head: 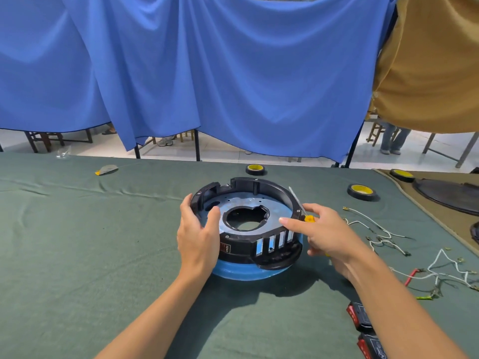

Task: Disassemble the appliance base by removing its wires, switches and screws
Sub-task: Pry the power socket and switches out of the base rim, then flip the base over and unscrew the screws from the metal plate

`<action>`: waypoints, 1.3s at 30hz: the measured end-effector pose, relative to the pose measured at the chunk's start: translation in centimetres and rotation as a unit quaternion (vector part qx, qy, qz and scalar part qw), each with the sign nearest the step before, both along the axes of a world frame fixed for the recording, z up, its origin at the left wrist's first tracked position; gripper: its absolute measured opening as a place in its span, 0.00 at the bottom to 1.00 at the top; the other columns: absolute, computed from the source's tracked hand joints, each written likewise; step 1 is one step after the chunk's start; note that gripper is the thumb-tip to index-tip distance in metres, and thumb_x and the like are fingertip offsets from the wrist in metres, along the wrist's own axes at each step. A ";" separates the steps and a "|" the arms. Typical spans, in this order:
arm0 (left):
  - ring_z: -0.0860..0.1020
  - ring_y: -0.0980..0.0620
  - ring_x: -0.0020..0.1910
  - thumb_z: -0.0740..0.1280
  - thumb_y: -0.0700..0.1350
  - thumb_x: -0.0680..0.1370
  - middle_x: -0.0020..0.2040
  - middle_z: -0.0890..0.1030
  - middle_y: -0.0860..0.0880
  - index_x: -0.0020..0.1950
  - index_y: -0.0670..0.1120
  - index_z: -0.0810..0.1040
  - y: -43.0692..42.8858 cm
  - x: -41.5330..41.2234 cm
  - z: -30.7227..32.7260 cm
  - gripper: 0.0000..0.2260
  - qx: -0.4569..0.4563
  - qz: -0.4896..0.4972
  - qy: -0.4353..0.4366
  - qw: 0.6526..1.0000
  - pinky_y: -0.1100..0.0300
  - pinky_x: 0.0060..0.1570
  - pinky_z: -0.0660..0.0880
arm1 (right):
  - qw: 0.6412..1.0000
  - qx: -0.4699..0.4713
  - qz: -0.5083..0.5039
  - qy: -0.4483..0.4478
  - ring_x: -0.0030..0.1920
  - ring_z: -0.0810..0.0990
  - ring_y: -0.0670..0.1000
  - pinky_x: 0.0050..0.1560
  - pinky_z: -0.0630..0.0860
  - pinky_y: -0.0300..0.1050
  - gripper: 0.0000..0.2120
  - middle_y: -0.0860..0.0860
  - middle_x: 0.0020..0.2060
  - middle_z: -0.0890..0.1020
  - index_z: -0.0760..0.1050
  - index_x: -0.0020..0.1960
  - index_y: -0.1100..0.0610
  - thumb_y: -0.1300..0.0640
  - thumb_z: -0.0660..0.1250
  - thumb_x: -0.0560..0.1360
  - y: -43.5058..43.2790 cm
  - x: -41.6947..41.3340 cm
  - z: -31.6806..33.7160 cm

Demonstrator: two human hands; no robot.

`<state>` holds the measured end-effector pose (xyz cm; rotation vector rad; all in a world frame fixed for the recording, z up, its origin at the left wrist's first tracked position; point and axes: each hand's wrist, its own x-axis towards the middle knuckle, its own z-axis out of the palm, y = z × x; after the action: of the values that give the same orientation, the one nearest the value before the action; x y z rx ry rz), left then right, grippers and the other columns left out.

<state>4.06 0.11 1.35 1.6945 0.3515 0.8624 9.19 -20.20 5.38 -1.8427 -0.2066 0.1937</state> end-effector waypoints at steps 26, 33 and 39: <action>0.44 0.51 0.78 0.71 0.37 0.69 0.78 0.36 0.49 0.75 0.60 0.29 -0.2 -1.2 6.9 0.55 0.574 -0.136 0.045 0.806 0.56 0.45 0.79 | 0.956 0.152 -0.252 -0.001 0.36 0.77 0.53 0.35 0.73 0.44 0.08 0.58 0.40 0.80 0.80 0.52 0.60 0.66 0.69 0.74 -3.4 1.7 1.7; 0.79 0.47 0.59 0.65 0.33 0.68 0.67 0.76 0.44 0.74 0.48 0.66 -0.1 -1.3 7.0 0.34 0.602 0.093 -0.076 0.789 0.56 0.26 0.74 | 0.967 0.164 -0.196 0.010 0.32 0.77 0.53 0.34 0.72 0.43 0.04 0.54 0.32 0.80 0.81 0.44 0.60 0.60 0.70 0.72 -2.6 1.1 2.0; 0.72 0.50 0.68 0.62 0.32 0.70 0.72 0.71 0.48 0.71 0.42 0.71 1.4 -0.8 7.3 0.28 0.562 0.104 -0.132 0.810 0.46 0.61 0.69 | 0.969 0.209 -0.130 -0.013 0.36 0.84 0.51 0.40 0.78 0.47 0.09 0.54 0.39 0.86 0.82 0.38 0.55 0.54 0.69 0.75 -2.3 0.6 3.0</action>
<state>3.24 1.52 8.61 2.5781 -0.2627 1.6461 9.75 -22.49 8.37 -1.4336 -0.0178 -0.0572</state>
